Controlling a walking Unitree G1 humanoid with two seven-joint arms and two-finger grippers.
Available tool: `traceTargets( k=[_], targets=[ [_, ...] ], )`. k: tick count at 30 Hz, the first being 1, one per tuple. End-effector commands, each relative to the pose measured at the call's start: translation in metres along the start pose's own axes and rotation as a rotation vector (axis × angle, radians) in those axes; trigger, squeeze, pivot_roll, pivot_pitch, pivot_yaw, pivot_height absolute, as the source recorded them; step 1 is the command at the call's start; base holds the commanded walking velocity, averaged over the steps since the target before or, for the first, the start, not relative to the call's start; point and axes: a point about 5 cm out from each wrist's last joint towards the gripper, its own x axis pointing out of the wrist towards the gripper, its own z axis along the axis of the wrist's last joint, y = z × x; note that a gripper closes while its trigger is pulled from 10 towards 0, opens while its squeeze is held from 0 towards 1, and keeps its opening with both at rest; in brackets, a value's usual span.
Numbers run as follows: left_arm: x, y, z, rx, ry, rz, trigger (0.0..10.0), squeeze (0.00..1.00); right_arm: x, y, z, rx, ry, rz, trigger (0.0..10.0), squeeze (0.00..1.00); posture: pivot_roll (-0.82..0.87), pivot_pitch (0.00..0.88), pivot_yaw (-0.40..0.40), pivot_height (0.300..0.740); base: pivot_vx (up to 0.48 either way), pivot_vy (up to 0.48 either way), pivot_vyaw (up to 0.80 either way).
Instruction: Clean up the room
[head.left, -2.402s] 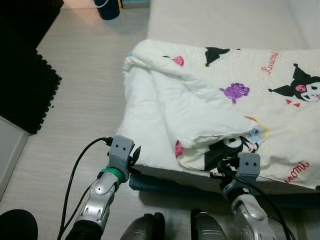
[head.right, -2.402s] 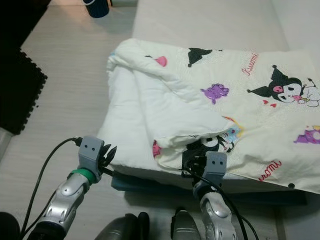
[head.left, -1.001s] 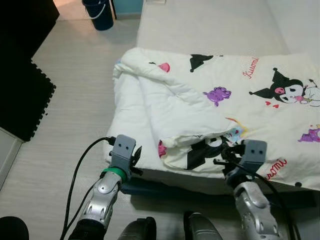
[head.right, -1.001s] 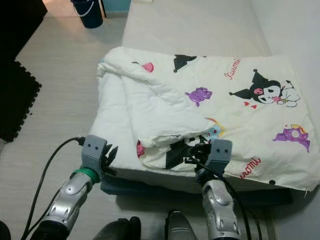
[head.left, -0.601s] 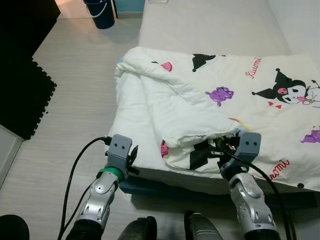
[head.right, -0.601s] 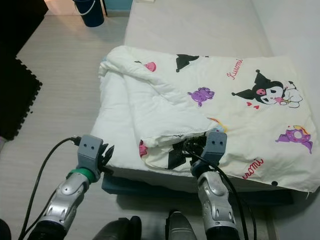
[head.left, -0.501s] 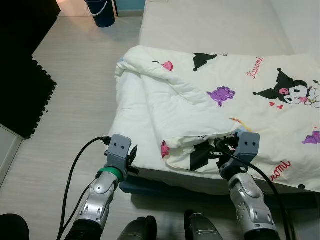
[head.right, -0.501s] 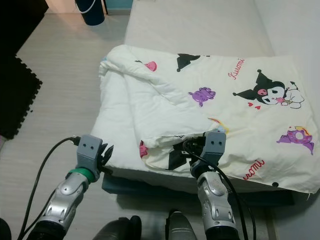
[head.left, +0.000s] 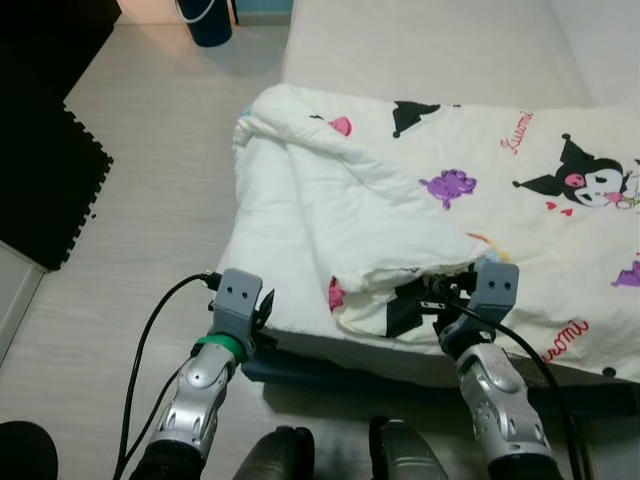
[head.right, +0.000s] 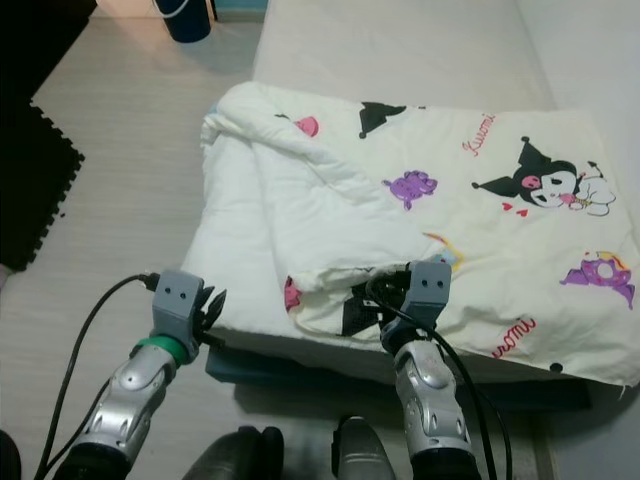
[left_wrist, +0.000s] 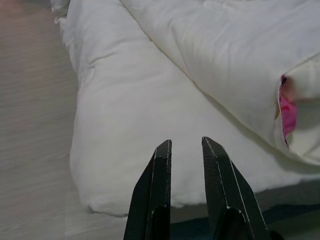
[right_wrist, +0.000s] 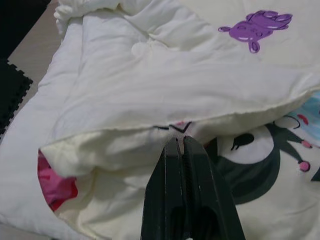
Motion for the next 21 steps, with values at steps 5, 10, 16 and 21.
traceTargets(
  k=[5,10,16,21],
  targets=[
    [-0.0061,-0.0008,-0.0103,-0.001,0.042,-0.006,10.0,0.00,-0.0024,-0.0021,-0.0076,0.007,0.032,-0.010,10.0,0.00,0.00,0.202,0.131,0.655,0.000,0.000,0.00],
    [-0.0064,-0.0009,-0.0111,-0.001,0.047,-0.007,10.0,0.00,-0.0016,-0.0026,-0.0077,0.009,0.036,-0.008,10.0,0.00,0.00,0.203,0.131,0.655,0.000,0.000,0.00],
    [-0.0078,-0.0015,-0.0120,-0.002,0.050,-0.008,10.0,0.00,0.0010,-0.0015,-0.0037,0.010,0.021,-0.005,10.0,0.00,0.00,0.210,0.130,0.630,0.000,0.000,0.00],
    [-0.0084,-0.0012,-0.0123,-0.003,0.051,-0.006,10.0,0.00,0.0016,-0.0016,-0.0023,0.009,0.016,-0.005,10.0,0.00,0.00,0.216,0.128,0.630,0.000,0.000,0.00]
  ],
)
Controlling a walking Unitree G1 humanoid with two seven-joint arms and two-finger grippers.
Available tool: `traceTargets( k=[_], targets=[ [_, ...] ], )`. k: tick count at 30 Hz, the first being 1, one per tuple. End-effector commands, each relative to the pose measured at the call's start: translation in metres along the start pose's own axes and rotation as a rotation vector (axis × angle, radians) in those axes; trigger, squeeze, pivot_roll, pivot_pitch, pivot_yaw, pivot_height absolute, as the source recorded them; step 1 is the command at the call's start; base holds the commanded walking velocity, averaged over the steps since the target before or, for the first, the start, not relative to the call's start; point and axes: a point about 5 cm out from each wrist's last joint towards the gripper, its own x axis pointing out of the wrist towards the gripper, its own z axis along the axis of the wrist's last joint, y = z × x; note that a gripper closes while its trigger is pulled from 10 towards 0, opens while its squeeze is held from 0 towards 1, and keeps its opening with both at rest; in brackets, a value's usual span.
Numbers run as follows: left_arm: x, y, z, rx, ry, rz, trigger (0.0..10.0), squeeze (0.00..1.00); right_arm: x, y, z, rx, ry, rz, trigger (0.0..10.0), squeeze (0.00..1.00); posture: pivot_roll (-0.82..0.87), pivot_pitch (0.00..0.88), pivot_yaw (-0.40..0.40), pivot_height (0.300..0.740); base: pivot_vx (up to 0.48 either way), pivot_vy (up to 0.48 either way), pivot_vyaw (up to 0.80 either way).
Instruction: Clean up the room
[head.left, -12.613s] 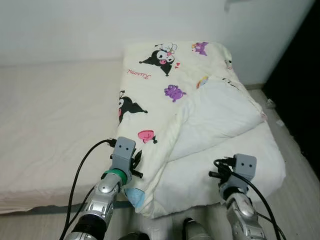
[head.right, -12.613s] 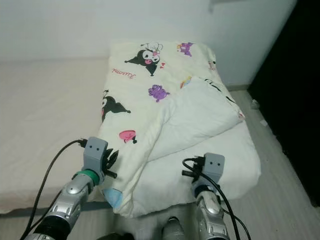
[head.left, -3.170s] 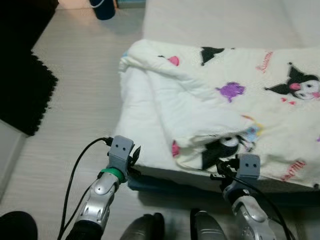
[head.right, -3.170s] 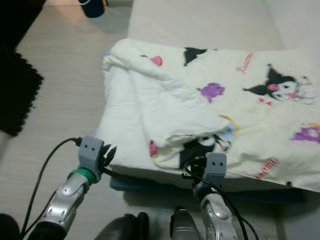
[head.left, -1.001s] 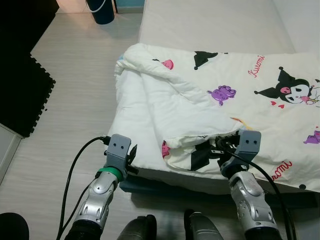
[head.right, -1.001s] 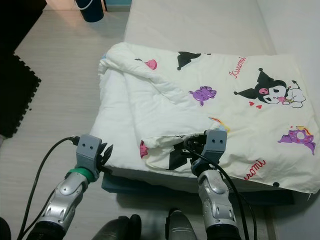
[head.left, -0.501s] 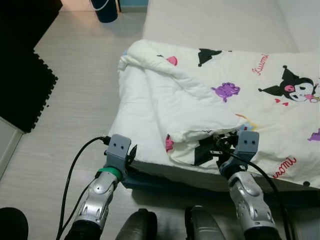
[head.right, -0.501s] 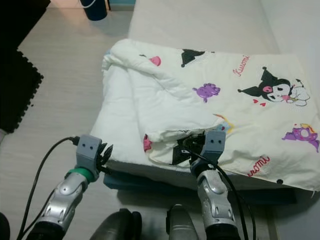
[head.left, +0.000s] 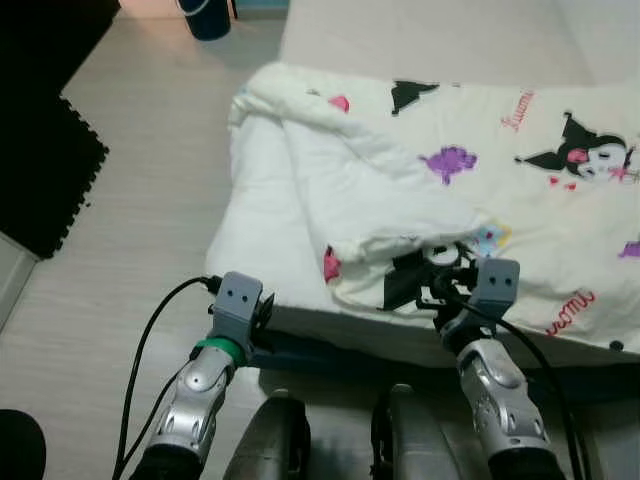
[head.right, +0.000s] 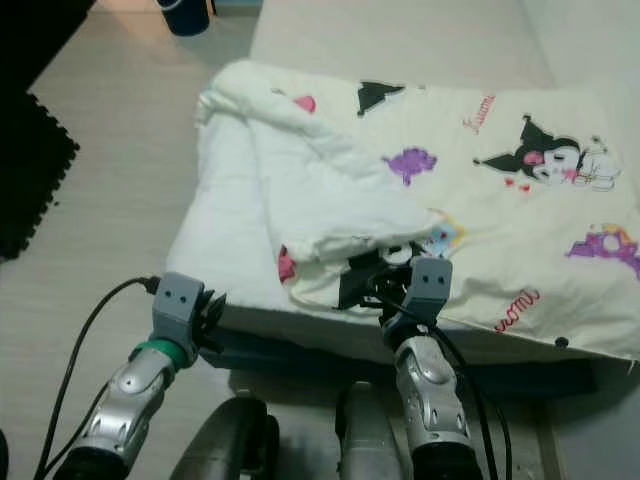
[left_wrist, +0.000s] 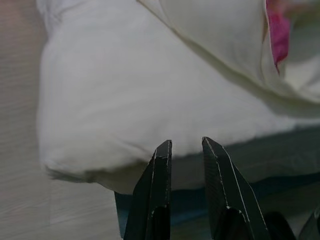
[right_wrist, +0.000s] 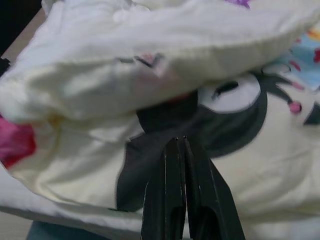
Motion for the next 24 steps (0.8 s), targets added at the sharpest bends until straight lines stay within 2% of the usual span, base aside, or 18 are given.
traceTargets(
  k=[1,7,12,13,17,18,19,20,21,22,23,24],
  targets=[
    [-0.005,0.001,-0.008,-0.006,0.034,0.005,10.0,0.00,-0.002,-0.001,-0.006,0.007,0.026,-0.008,10.0,0.00,0.00,0.216,0.128,0.630,0.000,0.000,0.00],
    [-0.006,0.004,-0.008,-0.017,0.030,0.028,10.0,0.00,0.008,0.002,0.002,-0.006,0.011,0.010,10.0,0.00,0.00,0.230,0.118,0.630,0.000,0.000,0.00],
    [-0.009,0.013,-0.005,-0.019,0.013,0.062,10.0,0.00,0.037,0.012,0.035,0.017,-0.087,0.050,10.0,0.00,0.00,0.260,0.096,0.630,0.000,0.000,0.00],
    [-0.009,0.013,-0.005,-0.019,0.013,0.062,10.0,0.00,0.037,0.012,0.035,0.017,-0.087,0.050,10.0,0.00,0.00,0.260,0.096,0.630,0.000,0.000,0.00],
    [-0.014,0.021,0.002,-0.005,-0.032,0.075,10.0,0.00,0.060,0.026,0.059,0.079,-0.125,0.111,10.0,0.00,0.01,0.284,0.077,0.630,0.000,0.000,0.00],
    [-0.015,0.021,0.006,0.004,-0.055,0.066,10.0,0.00,0.064,0.026,0.062,0.118,-0.131,0.111,10.0,0.81,0.03,0.294,0.070,0.630,0.000,0.000,0.00],
    [-0.015,0.021,0.006,0.004,-0.055,0.066,10.0,0.00,0.064,0.026,0.062,0.118,-0.131,0.111,10.0,0.81,0.03,0.294,0.070,0.630,0.000,0.000,0.00],
    [-0.017,0.021,0.012,0.014,-0.084,0.052,10.0,0.00,0.067,0.027,0.065,0.160,-0.139,0.108,10.0,1.00,0.04,0.301,0.066,0.630,0.000,0.000,0.00],
    [-0.018,0.020,0.018,0.023,-0.114,0.034,10.0,0.00,0.070,0.027,0.068,0.204,-0.146,0.101,10.0,1.00,0.04,0.305,0.065,0.630,0.000,0.000,0.00],
    [-0.018,0.020,0.018,0.023,-0.114,0.034,10.0,0.00,0.070,0.027,0.068,0.204,-0.146,0.101,10.0,1.00,0.04,0.305,0.065,0.630,0.000,0.000,0.00],
    [-0.020,0.019,0.026,0.037,-0.149,0.013,10.0,0.00,0.074,0.026,0.071,0.261,-0.149,0.090,10.0,1.00,0.06,0.317,0.062,0.630,0.000,0.000,0.00],
    [-0.020,0.019,0.026,0.037,-0.149,0.013,10.0,0.00,0.074,0.026,0.071,0.261,-0.149,0.090,10.0,1.00,0.06,0.317,0.062,0.630,0.000,0.000,0.00]
  ],
)
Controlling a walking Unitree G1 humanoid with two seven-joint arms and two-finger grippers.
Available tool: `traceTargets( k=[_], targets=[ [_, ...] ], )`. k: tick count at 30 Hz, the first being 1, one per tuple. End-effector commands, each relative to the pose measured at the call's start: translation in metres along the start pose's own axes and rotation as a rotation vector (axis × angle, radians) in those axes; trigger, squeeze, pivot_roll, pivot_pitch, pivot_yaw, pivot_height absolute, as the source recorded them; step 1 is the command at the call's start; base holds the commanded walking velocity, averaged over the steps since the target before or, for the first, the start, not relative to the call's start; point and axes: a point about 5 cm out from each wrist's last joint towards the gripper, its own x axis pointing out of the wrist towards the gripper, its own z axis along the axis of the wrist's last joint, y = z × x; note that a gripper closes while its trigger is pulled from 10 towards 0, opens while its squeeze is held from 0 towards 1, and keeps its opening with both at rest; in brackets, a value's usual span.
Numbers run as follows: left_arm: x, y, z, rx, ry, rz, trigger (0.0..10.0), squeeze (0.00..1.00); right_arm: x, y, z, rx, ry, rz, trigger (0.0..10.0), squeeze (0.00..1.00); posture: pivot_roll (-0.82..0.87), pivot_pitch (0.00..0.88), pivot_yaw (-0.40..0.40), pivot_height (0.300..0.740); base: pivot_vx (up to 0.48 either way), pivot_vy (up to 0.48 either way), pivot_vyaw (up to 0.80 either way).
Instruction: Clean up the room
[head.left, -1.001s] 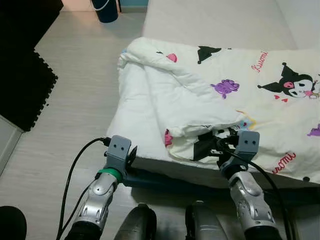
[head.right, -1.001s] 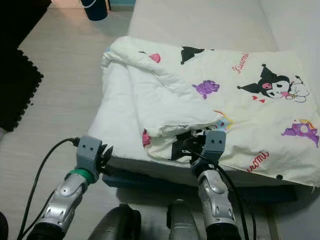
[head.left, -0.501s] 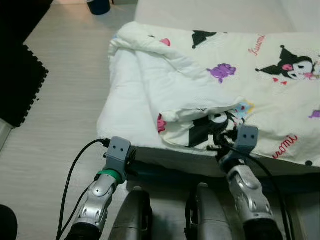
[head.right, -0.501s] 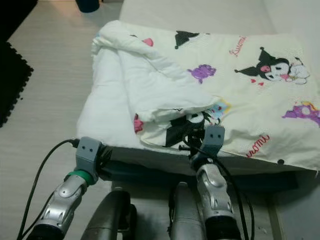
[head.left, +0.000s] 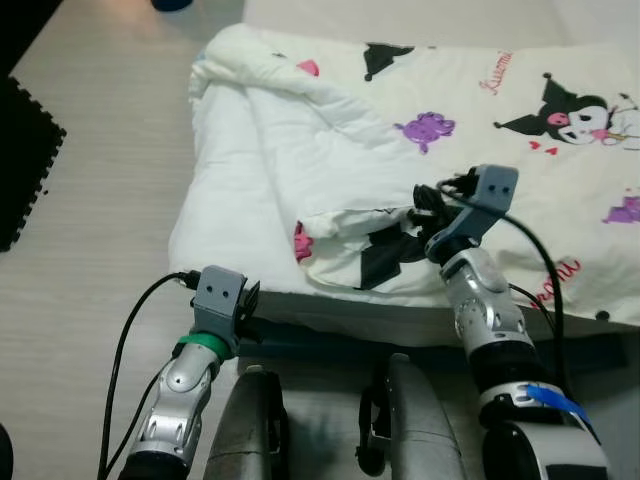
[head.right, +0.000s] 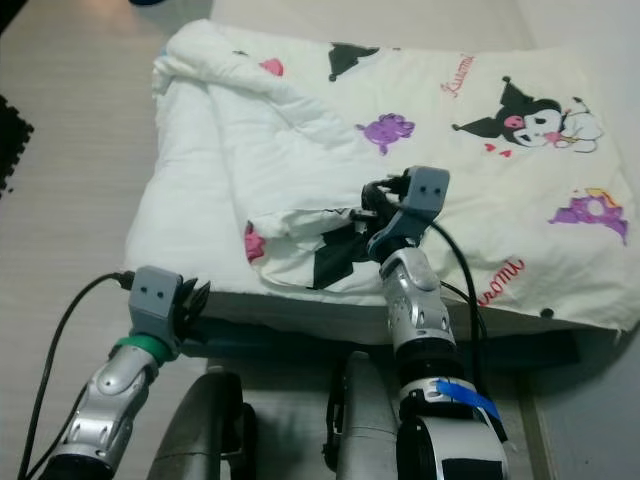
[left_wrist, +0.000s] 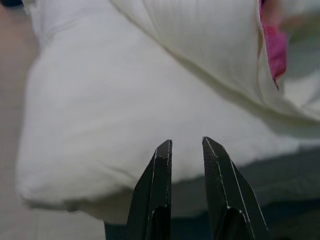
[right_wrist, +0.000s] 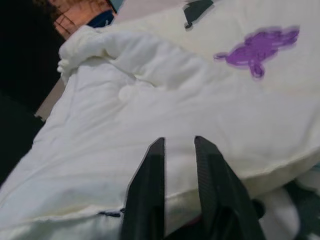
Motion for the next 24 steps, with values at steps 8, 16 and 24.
traceTargets(
  k=[8,16,24],
  targets=[
    [-0.014,-0.002,0.033,0.110,-0.159,-0.110,10.0,0.00,0.012,-0.009,0.007,0.198,-0.048,-0.107,10.0,1.00,0.09,0.333,0.066,0.630,0.000,0.000,0.00],
    [-0.020,-0.001,0.045,0.129,-0.193,-0.157,10.0,0.00,0.013,-0.020,0.015,0.237,-0.094,-0.173,10.0,1.00,0.10,0.330,0.073,0.630,0.000,0.000,0.00],
    [-0.023,0.002,0.048,0.126,-0.185,-0.154,10.0,0.00,0.010,-0.038,0.020,0.208,-0.098,-0.258,10.0,1.00,0.10,0.334,0.076,0.630,0.000,0.000,0.00]
  ],
)
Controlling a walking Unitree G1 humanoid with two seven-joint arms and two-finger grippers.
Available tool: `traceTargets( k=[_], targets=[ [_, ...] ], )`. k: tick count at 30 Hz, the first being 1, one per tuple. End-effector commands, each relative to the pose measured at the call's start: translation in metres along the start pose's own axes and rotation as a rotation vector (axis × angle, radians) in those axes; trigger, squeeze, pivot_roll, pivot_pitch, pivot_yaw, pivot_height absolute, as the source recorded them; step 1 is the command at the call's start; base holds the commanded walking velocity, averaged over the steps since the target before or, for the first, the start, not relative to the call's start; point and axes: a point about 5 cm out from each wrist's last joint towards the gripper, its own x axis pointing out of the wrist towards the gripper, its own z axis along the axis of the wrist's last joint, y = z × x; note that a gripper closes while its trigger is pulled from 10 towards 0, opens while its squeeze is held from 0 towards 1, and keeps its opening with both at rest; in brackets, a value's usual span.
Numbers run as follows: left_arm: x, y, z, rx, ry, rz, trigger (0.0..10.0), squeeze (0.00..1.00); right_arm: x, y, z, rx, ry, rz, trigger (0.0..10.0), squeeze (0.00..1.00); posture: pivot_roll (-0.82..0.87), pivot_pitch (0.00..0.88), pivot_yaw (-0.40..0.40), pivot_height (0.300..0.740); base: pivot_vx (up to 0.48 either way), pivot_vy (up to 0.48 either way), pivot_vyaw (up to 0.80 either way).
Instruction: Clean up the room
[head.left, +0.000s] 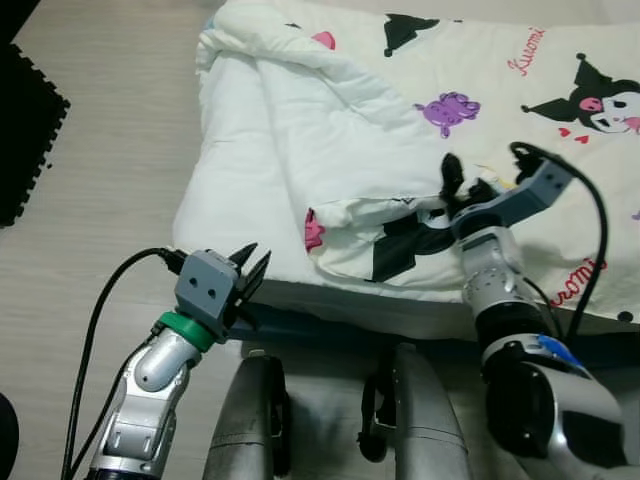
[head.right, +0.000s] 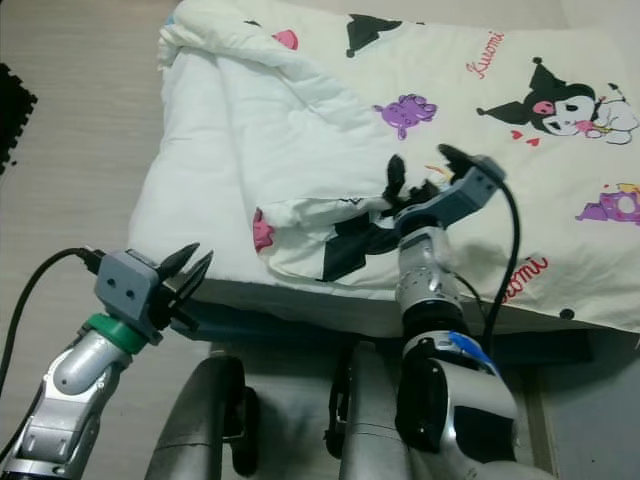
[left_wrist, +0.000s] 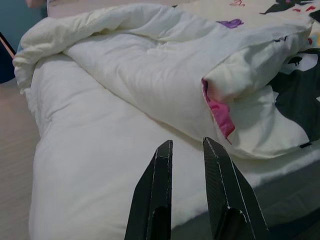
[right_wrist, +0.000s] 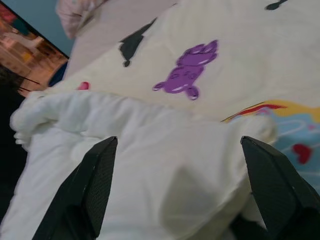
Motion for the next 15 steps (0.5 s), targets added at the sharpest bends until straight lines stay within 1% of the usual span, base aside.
traceTargets(
  k=[1,3,6,8,9,10,11,13,14,15],
  targets=[
    [-0.007,0.000,-0.005,-0.003,0.034,-0.006,10.0,0.00,-0.005,-0.008,-0.014,0.002,0.060,-0.041,10.0,1.00,0.10,0.334,0.076,0.630,0.000,0.000,0.00],
    [-0.007,0.000,-0.005,-0.002,0.035,-0.005,10.0,0.00,-0.007,-0.008,-0.021,-0.007,0.109,-0.044,10.0,1.00,0.10,0.333,0.076,0.630,0.000,0.000,0.00],
    [-0.007,0.001,-0.005,-0.002,0.036,-0.006,10.0,0.00,-0.008,-0.007,-0.027,-0.013,0.141,-0.044,10.0,1.00,0.10,0.333,0.075,0.630,0.000,0.000,0.00],
    [-0.007,0.001,-0.004,-0.003,0.035,-0.008,10.0,0.00,-0.010,-0.004,-0.036,-0.006,0.197,-0.034,10.0,1.00,0.10,0.331,0.073,0.630,0.000,0.000,0.00],
    [-0.007,0.001,-0.004,-0.003,0.035,-0.010,10.0,0.00,-0.011,-0.003,-0.039,-0.006,0.213,-0.032,10.0,0.89,0.10,0.332,0.072,0.630,0.000,0.000,0.00],
    [-0.007,0.001,-0.004,-0.003,0.035,-0.010,10.0,0.00,-0.011,-0.003,-0.039,-0.006,0.213,-0.032,10.0,0.89,0.10,0.332,0.072,0.630,0.000,0.000,0.00],
    [-0.007,0.001,-0.003,-0.003,0.034,-0.010,10.0,0.00,-0.011,-0.002,-0.041,0.005,0.220,-0.031,10.0,0.01,0.10,0.329,0.067,0.630,0.000,0.000,0.00],
    [-0.007,0.002,-0.003,-0.002,0.033,-0.007,10.0,0.00,-0.011,-0.001,-0.042,0.022,0.219,-0.028,10.0,0.00,0.11,0.328,0.065,0.630,0.000,0.000,0.00],
    [-0.008,0.003,-0.003,-0.004,0.035,0.002,10.0,0.00,-0.010,0.001,-0.041,0.060,0.209,-0.020,10.0,0.00,0.10,0.328,0.060,0.630,0.000,0.000,0.00],
    [-0.009,0.004,-0.003,-0.004,0.037,0.007,10.0,0.00,-0.009,0.002,-0.041,0.074,0.203,-0.013,9.5,0.00,0.10,0.328,0.060,0.630,0.000,0.000,0.00]
  ],
)
